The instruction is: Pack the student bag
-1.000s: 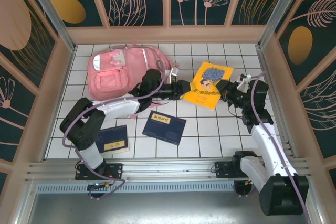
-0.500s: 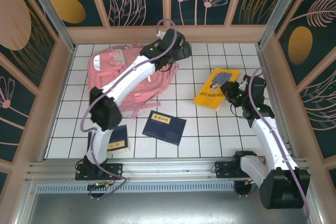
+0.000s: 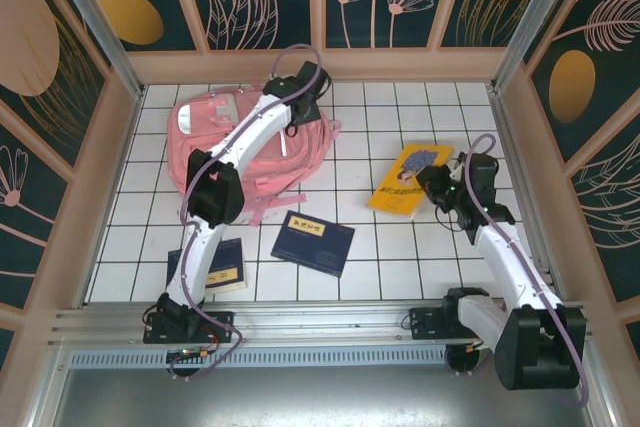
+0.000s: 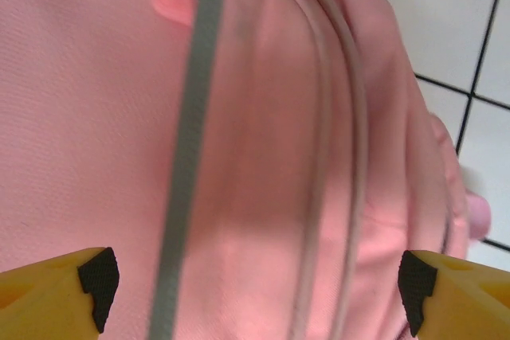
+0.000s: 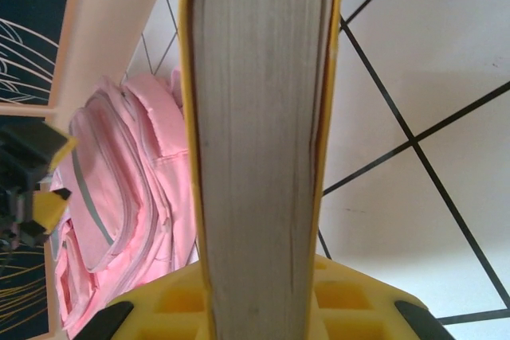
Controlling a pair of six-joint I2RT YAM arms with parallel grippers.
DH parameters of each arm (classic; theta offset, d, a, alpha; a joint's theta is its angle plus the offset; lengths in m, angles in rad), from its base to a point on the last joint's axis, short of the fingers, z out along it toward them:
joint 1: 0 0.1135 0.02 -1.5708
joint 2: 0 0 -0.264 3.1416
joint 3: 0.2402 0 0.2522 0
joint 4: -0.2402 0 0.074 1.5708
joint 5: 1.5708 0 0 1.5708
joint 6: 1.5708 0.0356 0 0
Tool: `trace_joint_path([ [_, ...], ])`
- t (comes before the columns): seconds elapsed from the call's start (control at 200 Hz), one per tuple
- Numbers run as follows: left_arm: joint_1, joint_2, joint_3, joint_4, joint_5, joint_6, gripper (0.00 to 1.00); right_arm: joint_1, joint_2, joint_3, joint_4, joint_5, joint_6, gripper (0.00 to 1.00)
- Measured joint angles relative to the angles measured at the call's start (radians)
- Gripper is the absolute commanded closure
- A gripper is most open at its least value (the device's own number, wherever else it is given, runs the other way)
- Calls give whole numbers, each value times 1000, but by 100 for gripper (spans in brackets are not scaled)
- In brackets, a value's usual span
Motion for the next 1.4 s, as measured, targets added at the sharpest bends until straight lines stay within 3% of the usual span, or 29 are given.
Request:
trace_joint_path([
  [0.23,-4,15,39,-5,-25,0,8,2,23,-11,35,-19,7,100],
  [0.51,-11,104,39,-21,-37,8,19,6,41,-24,68,-29,13,100],
  [0.741,-11,121,39,-31,-56,30,40,19,45,-47,93,-38,34,100],
  [1.061,-11,117,13,-4,-74,105,100,32,45,-47,100,-41,37,100],
  [1.246,-6,65,-27,25,-37,208,100,37,34,-47,95,-36,37,100],
  [1.401,15,-55,-65,28,66,338,100,40,6,-39,81,-24,38,100],
])
